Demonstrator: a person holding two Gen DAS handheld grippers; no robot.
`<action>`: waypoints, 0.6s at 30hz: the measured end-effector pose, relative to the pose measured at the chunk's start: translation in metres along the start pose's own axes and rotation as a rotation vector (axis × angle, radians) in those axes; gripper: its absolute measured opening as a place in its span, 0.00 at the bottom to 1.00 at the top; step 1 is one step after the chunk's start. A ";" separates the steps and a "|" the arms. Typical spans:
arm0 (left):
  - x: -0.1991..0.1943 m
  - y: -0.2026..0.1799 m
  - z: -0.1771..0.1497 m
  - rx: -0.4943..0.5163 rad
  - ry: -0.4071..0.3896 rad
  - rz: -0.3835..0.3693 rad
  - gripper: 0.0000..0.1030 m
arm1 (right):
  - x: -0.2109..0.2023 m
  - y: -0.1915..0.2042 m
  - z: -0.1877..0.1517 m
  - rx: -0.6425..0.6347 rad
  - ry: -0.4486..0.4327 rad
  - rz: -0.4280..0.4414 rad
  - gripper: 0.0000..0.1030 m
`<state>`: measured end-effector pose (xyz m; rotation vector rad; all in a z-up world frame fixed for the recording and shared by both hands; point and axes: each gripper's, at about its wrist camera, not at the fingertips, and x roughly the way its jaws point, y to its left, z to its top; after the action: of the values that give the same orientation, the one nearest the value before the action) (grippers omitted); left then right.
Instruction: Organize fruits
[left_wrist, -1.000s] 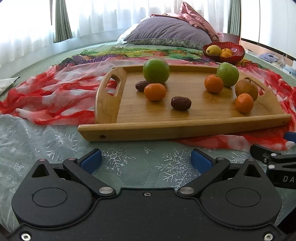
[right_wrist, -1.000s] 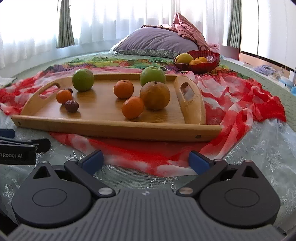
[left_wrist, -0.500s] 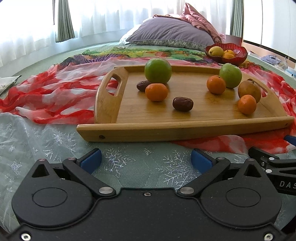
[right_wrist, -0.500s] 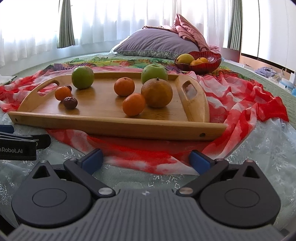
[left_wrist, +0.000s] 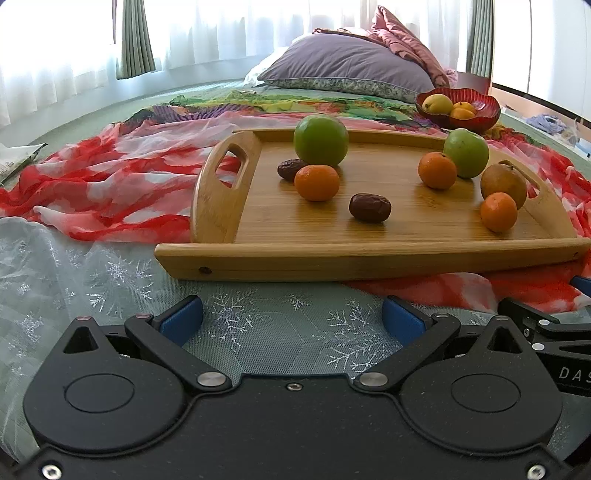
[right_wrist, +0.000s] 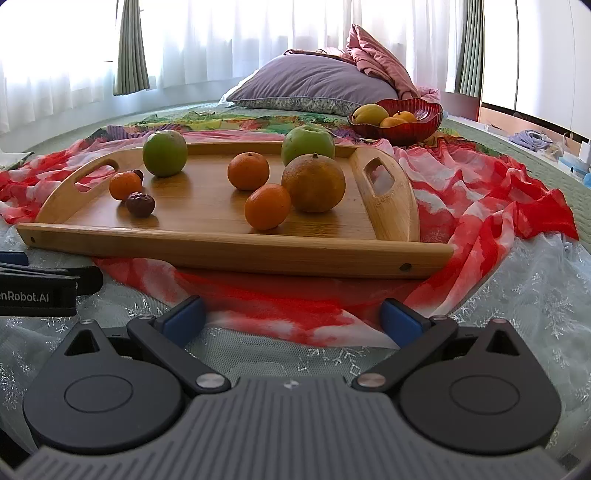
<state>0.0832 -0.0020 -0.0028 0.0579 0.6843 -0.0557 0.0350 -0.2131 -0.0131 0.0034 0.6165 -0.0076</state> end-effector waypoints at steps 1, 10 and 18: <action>0.000 0.000 0.000 0.001 0.000 0.001 1.00 | 0.000 0.000 0.000 0.000 0.001 0.000 1.00; 0.001 0.001 -0.001 0.004 -0.005 0.003 1.00 | 0.002 0.000 0.002 -0.004 0.014 0.004 1.00; 0.000 0.000 -0.001 0.005 -0.005 0.004 1.00 | 0.002 0.000 0.002 -0.005 0.014 0.005 1.00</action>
<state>0.0828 -0.0021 -0.0037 0.0634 0.6788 -0.0539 0.0375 -0.2130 -0.0128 0.0004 0.6300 -0.0016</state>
